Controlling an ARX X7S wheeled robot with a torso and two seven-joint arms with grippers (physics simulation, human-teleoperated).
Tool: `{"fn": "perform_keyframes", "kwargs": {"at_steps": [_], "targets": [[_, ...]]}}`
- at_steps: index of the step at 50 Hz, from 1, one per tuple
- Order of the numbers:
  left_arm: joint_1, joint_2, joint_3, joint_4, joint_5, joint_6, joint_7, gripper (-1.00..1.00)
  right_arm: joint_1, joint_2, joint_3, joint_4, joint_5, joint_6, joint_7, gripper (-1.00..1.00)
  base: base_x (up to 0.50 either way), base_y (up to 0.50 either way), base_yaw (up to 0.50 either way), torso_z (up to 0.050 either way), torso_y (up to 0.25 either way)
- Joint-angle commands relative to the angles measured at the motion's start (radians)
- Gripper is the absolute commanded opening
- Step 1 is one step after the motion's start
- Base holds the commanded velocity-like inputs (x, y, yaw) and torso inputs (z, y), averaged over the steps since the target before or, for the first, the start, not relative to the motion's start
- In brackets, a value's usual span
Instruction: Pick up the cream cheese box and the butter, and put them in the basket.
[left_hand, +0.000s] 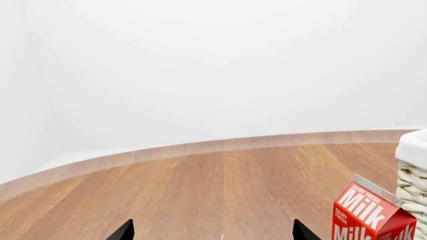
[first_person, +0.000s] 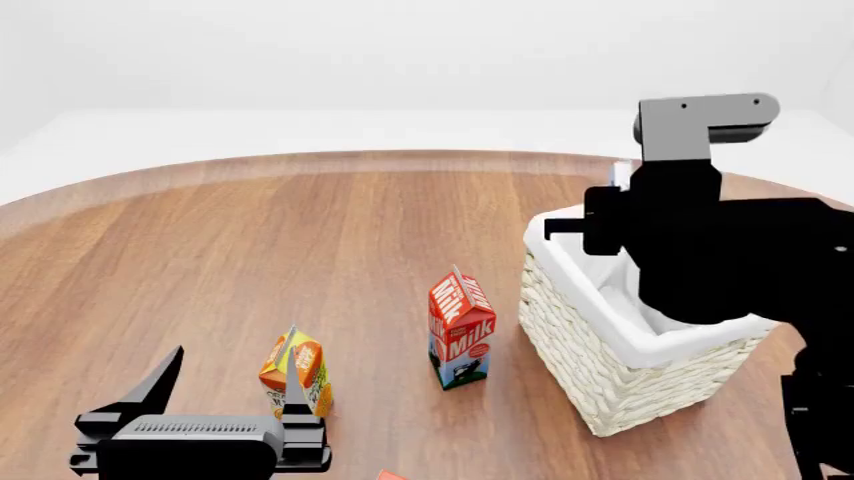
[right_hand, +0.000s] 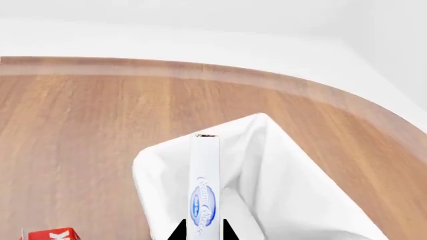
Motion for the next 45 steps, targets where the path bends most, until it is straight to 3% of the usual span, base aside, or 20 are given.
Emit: {"fn": "perform_keyframes", "kwargs": {"at_steps": [1, 45], "targets": [[-0.002, -0.004, -0.001, 0.003, -0.006, -0.003, -0.005, 1.0, 0.023, -0.004, -0.013, 0.094, -0.028, 0.007, 0.0, -1.0, 0.0, 0.0, 0.0, 0.0, 0.0], [-0.01, -0.015, 0.014, -0.005, -0.01, 0.002, -0.019, 1.0, 0.057, 0.005, -0.018, 0.283, -0.042, -0.038, -0.009, -1.0, 0.0, 0.0, 0.0, 0.0, 0.001]]}}
